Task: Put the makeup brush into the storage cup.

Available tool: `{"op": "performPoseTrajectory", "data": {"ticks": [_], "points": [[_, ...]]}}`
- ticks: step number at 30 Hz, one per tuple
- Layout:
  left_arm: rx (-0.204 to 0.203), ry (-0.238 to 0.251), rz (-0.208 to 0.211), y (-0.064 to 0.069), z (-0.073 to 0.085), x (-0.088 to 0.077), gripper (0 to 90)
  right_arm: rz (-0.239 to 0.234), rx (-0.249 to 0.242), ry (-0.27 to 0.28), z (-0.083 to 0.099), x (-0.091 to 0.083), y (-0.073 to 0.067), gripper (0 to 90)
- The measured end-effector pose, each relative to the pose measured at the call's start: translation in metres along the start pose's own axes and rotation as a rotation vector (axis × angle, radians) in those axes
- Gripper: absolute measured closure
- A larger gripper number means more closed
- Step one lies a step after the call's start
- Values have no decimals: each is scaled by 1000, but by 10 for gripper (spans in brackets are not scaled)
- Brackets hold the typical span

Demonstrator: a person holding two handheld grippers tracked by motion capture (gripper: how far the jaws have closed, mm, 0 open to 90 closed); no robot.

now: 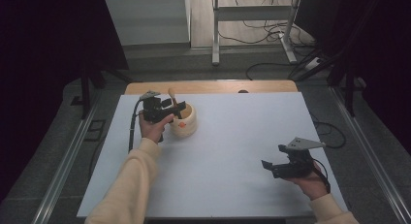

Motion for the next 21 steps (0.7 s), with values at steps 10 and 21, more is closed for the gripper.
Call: {"op": "performPoseTrajectory", "data": {"ticks": [10, 21], "points": [[18, -10, 15, 4, 0, -9, 201, -1, 0, 0, 0, 0, 0, 101], [27, -32, 37, 9, 3, -23, 161, 2, 1, -2, 0, 0, 0, 101]]}}
Point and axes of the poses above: each handheld gripper's, and its own axes: x roughly forward along the jaws, z roughly out of its underside, y roughly to its right, the point moved 5 cm from there along x, roughly forward along the jaws, and after that the axes turned 5 degrees about x, right-handed, at the moved point
